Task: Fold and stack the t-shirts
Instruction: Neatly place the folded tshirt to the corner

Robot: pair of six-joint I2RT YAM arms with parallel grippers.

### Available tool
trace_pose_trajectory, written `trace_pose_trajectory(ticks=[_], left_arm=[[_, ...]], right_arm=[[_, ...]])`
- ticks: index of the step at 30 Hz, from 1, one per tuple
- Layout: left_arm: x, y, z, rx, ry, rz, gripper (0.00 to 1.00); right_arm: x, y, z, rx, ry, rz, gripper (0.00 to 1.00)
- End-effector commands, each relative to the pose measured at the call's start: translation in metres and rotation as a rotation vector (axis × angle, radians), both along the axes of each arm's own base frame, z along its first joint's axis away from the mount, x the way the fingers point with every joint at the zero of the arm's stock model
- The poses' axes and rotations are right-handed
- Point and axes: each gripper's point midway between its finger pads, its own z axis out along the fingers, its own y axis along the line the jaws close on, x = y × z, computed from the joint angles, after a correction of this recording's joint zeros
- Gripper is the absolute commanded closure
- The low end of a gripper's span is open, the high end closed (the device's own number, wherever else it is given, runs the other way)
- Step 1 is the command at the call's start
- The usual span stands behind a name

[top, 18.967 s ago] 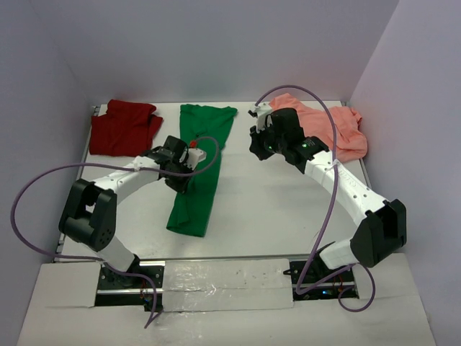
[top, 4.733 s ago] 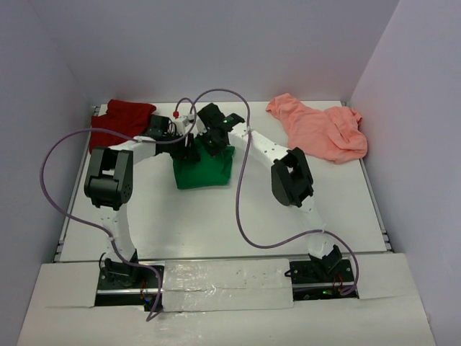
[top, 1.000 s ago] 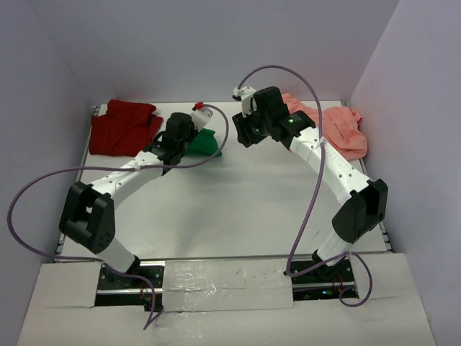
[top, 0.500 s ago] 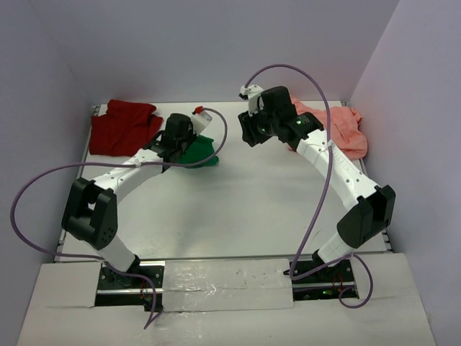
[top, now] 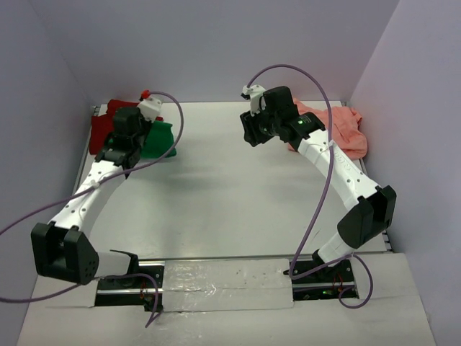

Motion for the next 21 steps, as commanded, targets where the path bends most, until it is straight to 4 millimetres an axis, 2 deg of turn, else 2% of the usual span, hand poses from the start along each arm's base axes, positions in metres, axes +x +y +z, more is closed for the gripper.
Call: trace_pose_trajectory(ticks=[1,5,11,14,15,21], left_arm=[[-0.004,0.018,0.043,-0.012,-0.106,0.023,0.99],[-0.003,0.026,0.044,-0.012,-0.101,0.026,0.99],[-0.005,0.026,0.053,-0.043,-0.113,0.033,0.99],[-0.017,0.029,0.063,-0.057,-0.128,0.042,1.00],[-0.026,0.030,0.070,-0.067,-0.148,0.045,1.00],[-0.075,0.040,0.080,-0.103,-0.155,0.067,1.00]], right_arm=[[0.002,0.000,0.020,0.033,-0.047,-0.002,0.49],[0.002,-0.001,0.023,0.035,-0.053,-0.005,0.49],[-0.002,-0.008,0.024,0.027,-0.068,-0.017,0.49],[-0.004,-0.013,0.023,0.022,-0.071,-0.029,0.49],[-0.005,-0.014,0.024,0.024,-0.077,-0.030,0.49],[-0.004,-0.015,0.021,0.028,-0.073,-0.030,0.49]])
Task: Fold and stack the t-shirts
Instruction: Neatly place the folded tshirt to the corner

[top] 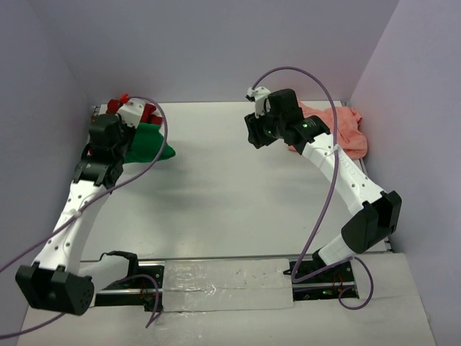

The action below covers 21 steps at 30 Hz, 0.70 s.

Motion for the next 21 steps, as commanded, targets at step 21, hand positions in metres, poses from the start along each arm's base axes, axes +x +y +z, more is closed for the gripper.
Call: trace_pose_trajectory(ticks=[21], left_arm=[[-0.028,0.030,0.023,0.005,-0.152,0.081,1.00]], right_arm=[[0.007,-0.002,0.016,0.019,-0.051,-0.016,0.49]])
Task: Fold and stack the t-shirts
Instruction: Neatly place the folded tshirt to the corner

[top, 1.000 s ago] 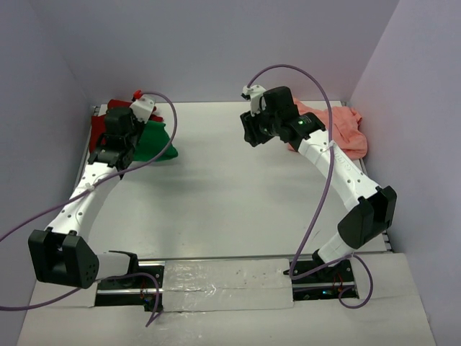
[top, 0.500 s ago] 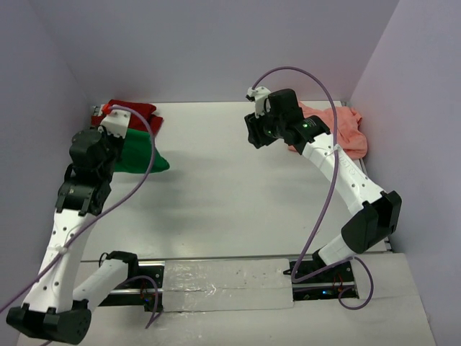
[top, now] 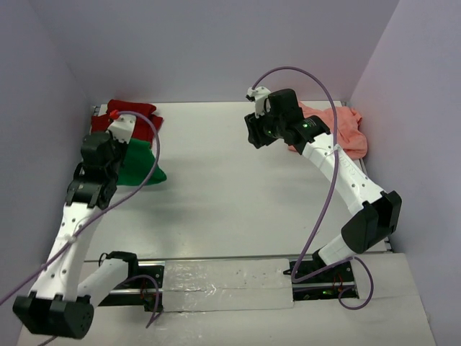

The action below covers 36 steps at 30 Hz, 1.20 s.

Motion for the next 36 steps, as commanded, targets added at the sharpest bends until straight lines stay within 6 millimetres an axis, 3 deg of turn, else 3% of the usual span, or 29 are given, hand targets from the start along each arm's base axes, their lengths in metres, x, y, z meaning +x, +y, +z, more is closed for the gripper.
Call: trace_pose_trajectory(ticks=[1,2,3,4,5,6,7,8,9,10,11,12,13,14,15,17,18,19,20,24,25,26,27,28,32,33,35,36], left_arm=[[0.056,0.010,0.010,0.032,-0.100,0.022,1.00],[0.070,0.022,0.007,0.025,-0.098,0.034,1.00],[0.088,0.028,0.024,0.012,-0.160,0.041,1.00],[0.117,0.035,-0.003,0.010,-0.094,0.051,1.00],[0.133,0.054,-0.009,-0.005,-0.081,0.086,1.00],[0.154,0.062,0.012,-0.010,-0.136,0.096,1.00],[0.185,0.070,-0.025,-0.015,-0.067,0.108,1.00],[0.220,0.085,-0.043,-0.010,-0.035,0.132,1.00],[0.228,0.090,-0.006,-0.008,-0.113,0.143,1.00],[0.254,0.097,-0.061,-0.026,-0.006,0.149,1.00],[0.270,0.106,-0.070,-0.025,-0.001,0.161,1.00],[0.291,0.114,-0.045,-0.009,-0.065,0.188,1.00],[0.310,0.120,-0.088,-0.004,-0.004,0.194,1.00],[0.320,0.126,-0.099,0.004,0.016,0.196,1.00],[0.345,0.130,-0.108,0.005,0.012,0.195,0.99],[0.361,0.132,-0.123,0.013,0.042,0.195,0.85],[0.374,0.133,-0.132,0.021,0.035,0.196,0.52],[0.377,0.132,-0.136,0.039,0.033,0.216,0.36],[0.381,0.131,-0.139,0.057,0.025,0.216,0.02],[0.373,0.132,-0.167,0.050,0.044,0.249,0.01],[0.369,0.131,-0.141,0.038,-0.001,0.249,0.01],[0.366,0.128,-0.129,0.029,-0.036,0.243,0.01],[0.358,0.126,-0.133,0.028,-0.035,0.245,0.01],[0.350,0.125,-0.095,0.022,-0.097,0.250,0.01],[0.310,0.118,-0.013,-0.032,-0.246,0.254,0.01],[0.290,0.113,0.022,-0.047,-0.299,0.237,0.01],[0.270,0.106,0.048,-0.104,-0.316,0.236,0.01],[0.249,0.099,0.083,-0.129,-0.365,0.206,0.01]], right_arm=[[0.007,-0.003,0.015,0.015,-0.051,-0.020,0.49],[0.007,-0.004,0.013,0.012,-0.046,-0.022,0.49],[0.008,-0.004,0.010,0.011,-0.040,-0.021,0.49],[0.009,-0.006,0.007,0.009,-0.034,-0.026,0.49],[0.010,-0.008,0.005,0.006,-0.027,-0.030,0.49],[0.011,-0.007,0.002,0.006,-0.022,-0.028,0.49],[0.012,-0.009,0.000,0.005,-0.015,-0.032,0.49],[0.014,-0.011,-0.004,0.002,-0.005,-0.037,0.49],[0.015,-0.012,-0.005,0.001,-0.002,-0.042,0.49],[0.016,-0.013,-0.006,0.001,0.003,-0.041,0.49],[0.017,-0.014,-0.008,0.003,0.009,-0.045,0.49],[0.016,-0.015,-0.010,0.002,0.015,-0.041,0.49],[0.017,-0.015,-0.012,0.000,0.018,-0.047,0.49],[0.017,-0.017,-0.012,0.001,0.019,-0.050,0.49],[0.018,-0.016,-0.011,0.007,0.020,-0.045,0.49],[0.019,-0.015,-0.010,0.010,0.020,-0.043,0.49],[0.019,-0.014,-0.009,0.014,0.023,-0.039,0.49],[0.019,-0.013,-0.009,0.015,0.024,-0.038,0.49],[0.019,-0.013,-0.008,0.016,0.023,-0.036,0.49],[0.020,-0.013,-0.012,0.009,0.025,-0.034,0.49],[0.020,-0.013,-0.014,0.009,0.028,-0.033,0.49],[0.021,-0.012,-0.015,0.010,0.034,-0.029,0.49],[0.022,-0.011,-0.018,0.008,0.041,-0.027,0.49],[0.022,-0.010,-0.018,0.008,0.041,-0.025,0.49],[0.023,-0.011,-0.020,-0.008,0.020,-0.039,0.49],[0.022,-0.012,-0.016,-0.009,0.001,-0.040,0.49],[0.020,-0.014,-0.007,-0.016,-0.042,-0.051,0.49],[0.020,-0.013,-0.003,-0.008,-0.057,-0.051,0.49]])
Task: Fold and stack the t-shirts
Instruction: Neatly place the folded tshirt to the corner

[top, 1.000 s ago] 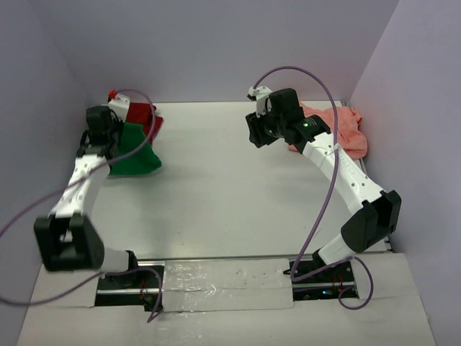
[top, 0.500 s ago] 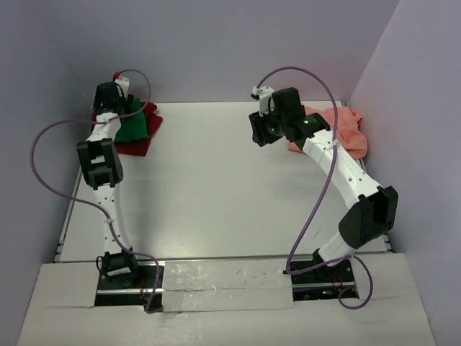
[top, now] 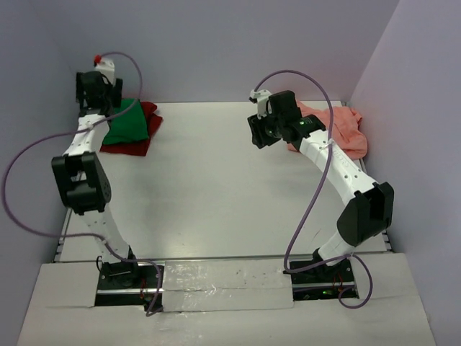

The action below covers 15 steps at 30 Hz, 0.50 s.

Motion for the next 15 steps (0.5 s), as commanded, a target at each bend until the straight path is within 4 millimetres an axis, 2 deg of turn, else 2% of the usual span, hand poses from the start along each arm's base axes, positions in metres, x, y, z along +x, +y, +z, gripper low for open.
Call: trace_pose_trajectory(ticks=[1,2,3,4,5,6,7,8,9,10,11,13,14,15], left_arm=[[-0.048,-0.021,0.170,-0.077,-0.354,-0.041,0.01],[-0.059,-0.027,0.185,-0.124,-0.386,-0.056,0.01],[-0.083,-0.034,0.208,-0.160,-0.416,-0.073,0.01],[-0.091,-0.053,0.212,-0.239,-0.413,-0.163,0.01],[-0.103,-0.067,0.195,-0.285,-0.334,-0.209,0.03],[-0.123,-0.083,0.207,-0.330,-0.346,-0.277,0.04],[-0.132,-0.095,0.201,-0.393,-0.331,-0.306,0.05],[-0.142,-0.105,0.174,-0.427,-0.251,-0.336,0.05],[-0.156,-0.115,0.172,-0.483,-0.243,-0.359,0.05],[-0.163,-0.121,0.162,-0.516,-0.217,-0.370,0.05],[-0.171,-0.134,0.134,-0.553,-0.142,-0.423,0.05],[-0.189,-0.139,0.119,-0.562,-0.133,-0.436,0.05],[-0.199,-0.142,0.080,-0.576,-0.077,-0.437,0.05],[-0.204,-0.141,0.095,-0.535,-0.175,-0.451,0.05]], right_arm=[[0.002,0.001,0.033,0.028,-0.128,-0.006,0.49],[0.001,0.001,0.037,0.031,-0.142,-0.006,0.49],[-0.002,0.000,0.047,0.043,-0.176,-0.006,0.49],[-0.001,0.001,0.047,0.054,-0.197,-0.010,0.49],[-0.004,0.001,0.056,0.073,-0.227,-0.010,0.49],[-0.003,0.003,0.052,0.085,-0.238,-0.005,0.49],[-0.003,0.003,0.053,0.095,-0.243,-0.006,0.49],[-0.001,0.004,0.052,0.101,-0.242,-0.012,0.49],[-0.001,0.005,0.052,0.102,-0.239,-0.010,0.49],[-0.001,0.006,0.050,0.104,-0.227,-0.009,0.49],[0.000,0.006,0.050,0.100,-0.221,-0.018,0.49],[-0.001,0.004,0.049,0.099,-0.238,-0.019,0.50],[-0.003,-0.003,0.058,0.100,-0.281,-0.041,0.50],[-0.001,-0.005,0.055,0.098,-0.312,-0.042,0.49]])
